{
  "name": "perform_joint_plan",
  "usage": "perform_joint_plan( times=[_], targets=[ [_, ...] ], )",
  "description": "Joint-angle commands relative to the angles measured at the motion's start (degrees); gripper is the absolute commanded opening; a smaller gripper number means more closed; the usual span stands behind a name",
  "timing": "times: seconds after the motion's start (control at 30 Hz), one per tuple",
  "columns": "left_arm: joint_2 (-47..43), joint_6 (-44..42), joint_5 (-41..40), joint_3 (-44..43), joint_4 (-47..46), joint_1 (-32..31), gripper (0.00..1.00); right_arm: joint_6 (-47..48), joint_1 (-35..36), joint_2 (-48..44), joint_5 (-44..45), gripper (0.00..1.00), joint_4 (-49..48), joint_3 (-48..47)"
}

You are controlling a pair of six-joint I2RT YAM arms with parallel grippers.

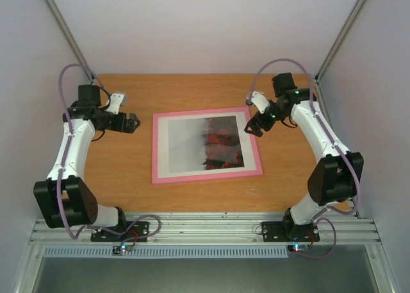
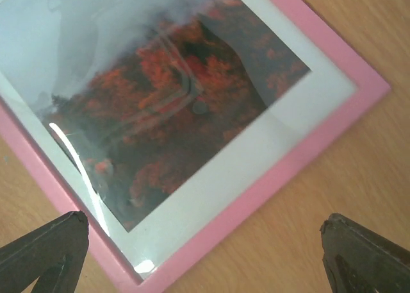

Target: Put the photo into the frame

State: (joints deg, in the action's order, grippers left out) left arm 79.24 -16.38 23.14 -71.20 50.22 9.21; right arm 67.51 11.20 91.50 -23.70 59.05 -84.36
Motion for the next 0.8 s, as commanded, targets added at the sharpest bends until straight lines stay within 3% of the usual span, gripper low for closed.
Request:
perform_joint_plan(
  times=[0.0,0.27,0.57,0.77],
  targets=[
    [1.7,-1.2,0.0,0.2,-0.8,-2.7,0.99,-3.3,-3.3,3.1,-4.1,0.98,4.6,-3.3],
    [3.0,-4.3,1.1,-0.5,3.9,-7.4,0.99,-6.5,-3.6,10.5,-5.7,0.98,3.9,-10.7],
    [-4.1,-18.9,0.7,9.0,15.7,-21.4,0.99,-16.3,-3.6,38.9,-18.2,0.99,15.3,-46.0],
    [-9.6,-27.6,5.4,15.5,22.7,-31.3,0.99,-18.6,-3.3,50.8,-18.2,0.98,15.9,-60.5]
  ],
)
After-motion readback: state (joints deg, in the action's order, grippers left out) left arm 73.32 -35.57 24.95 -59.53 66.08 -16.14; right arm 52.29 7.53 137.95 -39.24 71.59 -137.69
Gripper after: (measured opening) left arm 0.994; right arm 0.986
